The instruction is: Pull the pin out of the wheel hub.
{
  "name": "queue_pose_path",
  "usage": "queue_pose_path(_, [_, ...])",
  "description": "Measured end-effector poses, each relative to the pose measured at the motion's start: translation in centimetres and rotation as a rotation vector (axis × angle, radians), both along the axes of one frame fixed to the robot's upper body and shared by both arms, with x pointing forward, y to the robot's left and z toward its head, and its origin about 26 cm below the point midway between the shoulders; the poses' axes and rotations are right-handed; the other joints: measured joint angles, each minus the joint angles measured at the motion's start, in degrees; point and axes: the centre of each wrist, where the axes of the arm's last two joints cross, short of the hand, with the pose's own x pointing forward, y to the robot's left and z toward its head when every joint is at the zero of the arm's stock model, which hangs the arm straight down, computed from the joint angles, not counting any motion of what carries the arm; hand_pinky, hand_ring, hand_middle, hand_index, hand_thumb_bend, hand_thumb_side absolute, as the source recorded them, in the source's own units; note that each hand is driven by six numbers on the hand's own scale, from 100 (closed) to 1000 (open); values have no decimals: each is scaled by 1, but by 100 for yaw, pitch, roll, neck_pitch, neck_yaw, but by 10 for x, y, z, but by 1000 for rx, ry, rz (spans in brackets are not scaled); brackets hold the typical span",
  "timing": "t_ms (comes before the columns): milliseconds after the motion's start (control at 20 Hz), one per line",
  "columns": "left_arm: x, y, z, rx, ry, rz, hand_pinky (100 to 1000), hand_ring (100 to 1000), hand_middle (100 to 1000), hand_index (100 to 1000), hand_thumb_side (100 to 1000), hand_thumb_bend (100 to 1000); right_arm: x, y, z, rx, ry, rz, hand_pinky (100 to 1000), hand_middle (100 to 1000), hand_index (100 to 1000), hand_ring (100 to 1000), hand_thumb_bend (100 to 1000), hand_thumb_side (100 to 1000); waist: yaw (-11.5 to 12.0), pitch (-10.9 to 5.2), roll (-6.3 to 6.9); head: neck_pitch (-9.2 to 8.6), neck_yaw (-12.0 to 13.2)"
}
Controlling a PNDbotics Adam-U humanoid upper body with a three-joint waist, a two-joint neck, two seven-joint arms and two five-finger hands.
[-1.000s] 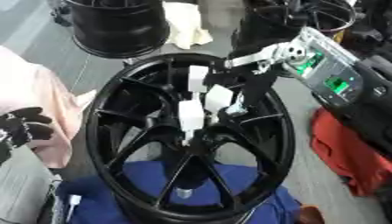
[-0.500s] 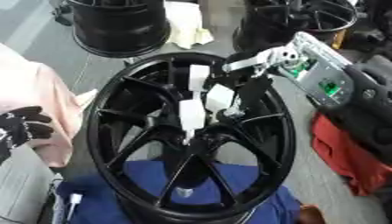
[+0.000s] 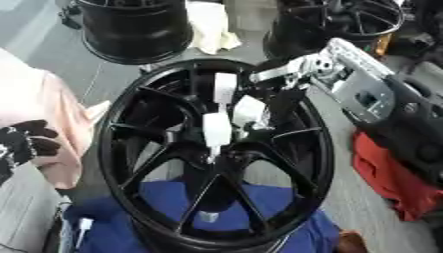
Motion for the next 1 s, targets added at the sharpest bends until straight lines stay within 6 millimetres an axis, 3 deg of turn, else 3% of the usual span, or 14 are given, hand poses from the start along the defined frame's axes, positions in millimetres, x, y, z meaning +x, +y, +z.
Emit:
queue_pose_path(200, [0, 0, 0, 0, 0, 0, 789, 746, 735, 894, 742, 100, -3, 2, 3, 1, -14, 7, 536, 557, 643, 531, 100, 100, 2, 3, 0, 0, 0])
queue_pose_path(450, [0, 0, 0, 0, 1, -1, 789, 746, 735, 894, 742, 100, -9, 4, 12, 19, -37, 23, 438, 474, 555, 456, 100, 100, -5, 3, 0, 0, 0])
queue_pose_path(1000, [0, 0, 0, -1, 4, 0, 789, 746, 735, 894, 741, 100, -32, -12, 64, 94, -145, 34, 392, 433, 515, 414, 100, 100, -63, -24, -13, 5, 7])
